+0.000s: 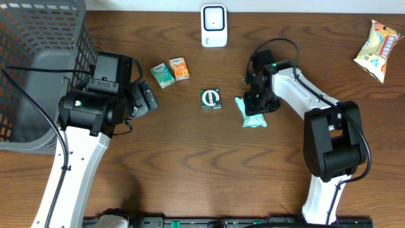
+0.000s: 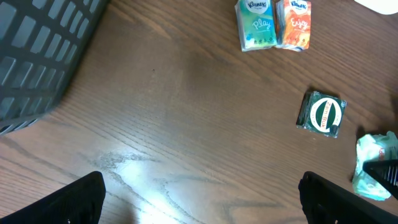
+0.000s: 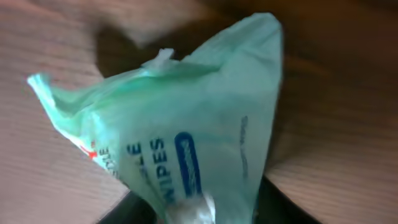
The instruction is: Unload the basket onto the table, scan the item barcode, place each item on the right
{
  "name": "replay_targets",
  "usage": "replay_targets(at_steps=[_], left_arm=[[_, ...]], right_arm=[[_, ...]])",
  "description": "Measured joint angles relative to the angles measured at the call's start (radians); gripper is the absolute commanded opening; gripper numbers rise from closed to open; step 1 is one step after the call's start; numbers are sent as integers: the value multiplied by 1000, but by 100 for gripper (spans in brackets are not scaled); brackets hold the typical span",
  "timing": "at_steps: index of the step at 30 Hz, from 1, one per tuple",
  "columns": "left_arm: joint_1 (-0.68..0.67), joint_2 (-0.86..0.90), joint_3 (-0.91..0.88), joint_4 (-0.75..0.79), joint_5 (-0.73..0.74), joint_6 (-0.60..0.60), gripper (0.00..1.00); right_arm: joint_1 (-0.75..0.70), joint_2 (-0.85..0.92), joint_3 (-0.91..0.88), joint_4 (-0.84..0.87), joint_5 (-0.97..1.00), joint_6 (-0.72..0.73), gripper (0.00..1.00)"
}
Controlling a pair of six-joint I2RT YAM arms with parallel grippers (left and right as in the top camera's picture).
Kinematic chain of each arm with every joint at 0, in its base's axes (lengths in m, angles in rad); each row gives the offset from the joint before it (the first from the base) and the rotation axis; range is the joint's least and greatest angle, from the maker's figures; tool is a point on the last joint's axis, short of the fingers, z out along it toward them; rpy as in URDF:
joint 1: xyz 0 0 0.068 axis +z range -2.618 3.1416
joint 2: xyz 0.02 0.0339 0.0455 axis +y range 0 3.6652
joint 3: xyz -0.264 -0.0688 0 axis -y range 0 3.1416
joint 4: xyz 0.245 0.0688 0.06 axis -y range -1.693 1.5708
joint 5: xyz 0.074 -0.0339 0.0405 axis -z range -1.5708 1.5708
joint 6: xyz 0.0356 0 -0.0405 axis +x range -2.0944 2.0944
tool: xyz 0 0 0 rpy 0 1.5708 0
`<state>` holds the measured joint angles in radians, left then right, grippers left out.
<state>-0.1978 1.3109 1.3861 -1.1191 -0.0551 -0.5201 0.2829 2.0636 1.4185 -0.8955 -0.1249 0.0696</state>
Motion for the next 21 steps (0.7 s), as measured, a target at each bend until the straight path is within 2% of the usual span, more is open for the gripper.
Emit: replay_targets(at_steps=[4,8,13,17,21], left_arm=[[0,0,0,0,0,0,98],[0,0,0,0,0,0,98],[0,0,0,0,0,0,98],[0,0,0,0,0,0,98],[0,0,0,-2,0,0,98]], right_arm=[[0,-5,-1,0,-11,5,11],[0,-5,14,-4,-13,6,1],[0,-2,143,25,-13,41,1],[7,-2,261,177,-13,56,1],[28,-3,282,450,2,63,1]])
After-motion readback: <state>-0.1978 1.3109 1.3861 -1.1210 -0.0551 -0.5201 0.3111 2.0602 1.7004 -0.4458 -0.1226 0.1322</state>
